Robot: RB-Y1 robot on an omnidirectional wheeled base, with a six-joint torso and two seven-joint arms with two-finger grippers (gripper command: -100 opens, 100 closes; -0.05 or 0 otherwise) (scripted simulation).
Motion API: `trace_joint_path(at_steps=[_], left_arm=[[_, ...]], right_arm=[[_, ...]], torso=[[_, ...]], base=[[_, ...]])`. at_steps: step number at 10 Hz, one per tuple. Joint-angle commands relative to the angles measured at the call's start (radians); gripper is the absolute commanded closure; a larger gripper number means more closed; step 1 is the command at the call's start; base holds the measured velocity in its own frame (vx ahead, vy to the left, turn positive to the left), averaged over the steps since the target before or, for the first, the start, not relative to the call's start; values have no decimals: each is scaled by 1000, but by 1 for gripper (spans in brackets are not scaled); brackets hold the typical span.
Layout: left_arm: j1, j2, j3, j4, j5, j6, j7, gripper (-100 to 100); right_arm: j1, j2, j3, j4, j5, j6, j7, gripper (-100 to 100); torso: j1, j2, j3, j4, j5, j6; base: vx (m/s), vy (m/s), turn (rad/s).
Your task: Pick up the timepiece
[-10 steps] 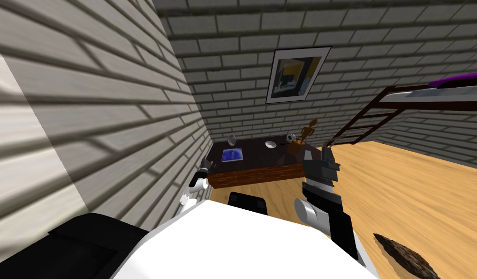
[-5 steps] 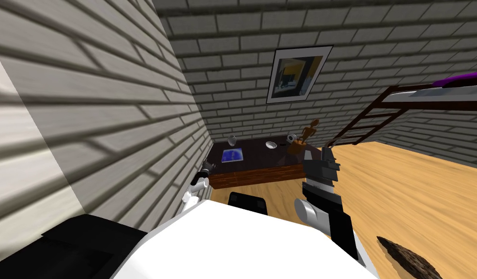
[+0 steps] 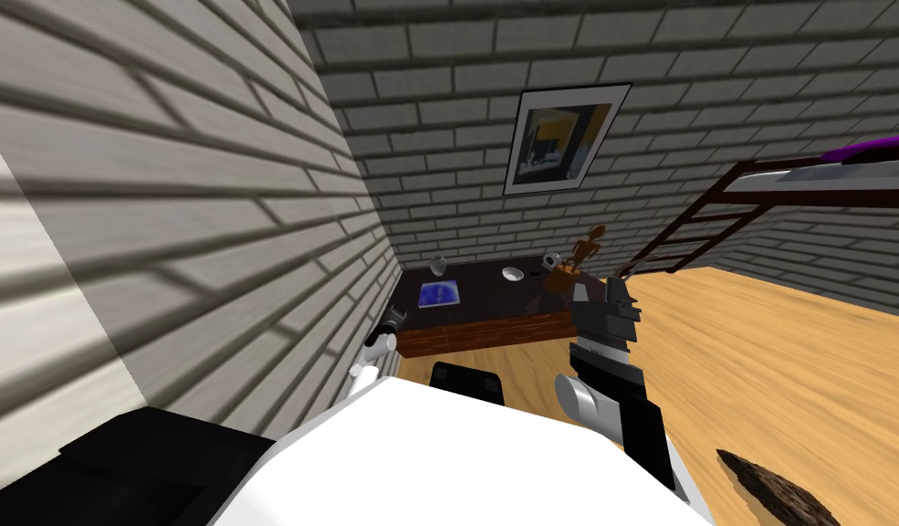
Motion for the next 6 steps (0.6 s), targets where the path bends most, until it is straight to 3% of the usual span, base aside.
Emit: trace_joint_path(at_steps=[1,6], left_arm=[[-14,-2,1,32,4,11,12,-100],[-92,-5,1,176,43,113,97,-100]], right_arm=[[0,0,0,0,0,0,0,0],[0,0,0,0,0,0,0,0]], torso=[[0,0,0,0,0,0],[0,0,0,0,0,0]], base=[[17,25,-3],[25,41,-10]])
